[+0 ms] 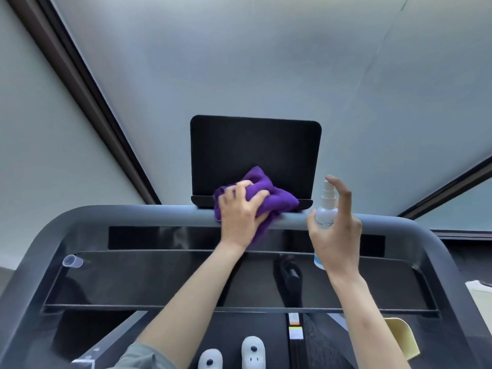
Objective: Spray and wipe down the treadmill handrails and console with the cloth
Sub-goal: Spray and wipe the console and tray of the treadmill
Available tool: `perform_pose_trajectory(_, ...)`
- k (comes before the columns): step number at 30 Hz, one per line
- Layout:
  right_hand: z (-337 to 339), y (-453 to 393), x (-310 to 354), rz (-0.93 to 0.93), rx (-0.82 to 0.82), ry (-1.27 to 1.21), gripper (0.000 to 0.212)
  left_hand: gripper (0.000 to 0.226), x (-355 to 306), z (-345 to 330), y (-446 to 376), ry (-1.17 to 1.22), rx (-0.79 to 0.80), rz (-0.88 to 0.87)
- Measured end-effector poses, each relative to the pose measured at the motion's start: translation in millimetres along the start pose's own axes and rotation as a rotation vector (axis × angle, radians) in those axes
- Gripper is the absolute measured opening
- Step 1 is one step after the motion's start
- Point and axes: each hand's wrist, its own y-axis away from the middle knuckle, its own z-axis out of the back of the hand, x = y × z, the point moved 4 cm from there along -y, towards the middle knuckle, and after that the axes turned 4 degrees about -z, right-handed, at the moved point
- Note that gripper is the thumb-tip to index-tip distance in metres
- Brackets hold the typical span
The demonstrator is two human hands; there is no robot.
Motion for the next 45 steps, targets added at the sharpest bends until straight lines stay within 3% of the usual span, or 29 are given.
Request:
perform_pose_trajectory(4,-16,0,8,0.010,0.013,0.002,0.068,0.034,66,31,19,-0.046,-0.071,0.193)
perform_pose_trajectory(7,-26,0,12,-0.010,0.020,0.020,0.068,0.033,79,40,21,-0.010,-0.136,0.311)
perform_pose_trajectory(13,-29,-2,11,-0.024,0.041,0.047,0.068,0.034,13,14,-1,0.021,-0.091,0.069)
perform_pose_trajectory(17,-30,-8,8,-0.032,0.043,0.043,0.068,0.032,52,23,14,0.008,-0.090,0.123)
perform_pose_trajectory(22,-29,-12,5,-0.053,0.029,0.042,0.068,0.033,123,57,34,0.044,-0.186,0.352)
perform_pose_trajectory(25,-28,-11,3,-0.054,0.028,0.052,0.067,0.030,99,53,22,0.064,-0.247,0.249)
perform_pose_trajectory(29,-25,-10,-1,-0.057,0.034,0.066,0.066,0.032,19,15,1,0.042,-0.121,0.008)
perform_pose_trajectory(35,-11,-15,-10,-0.065,0.017,0.064,0.068,0.034,66,27,16,-0.040,-0.067,0.047)
perform_pose_trajectory(40,4,-9,-15,-0.082,-0.024,0.034,0.069,0.033,103,51,26,0.047,-0.212,0.295)
perform_pose_trajectory(43,10,-5,-18,-0.093,-0.031,0.023,0.068,0.028,64,46,-13,0.066,-0.314,0.115)
perform_pose_trajectory(45,13,-4,-19,-0.089,-0.028,0.031,0.069,0.025,29,31,-49,0.037,-0.274,-0.004)
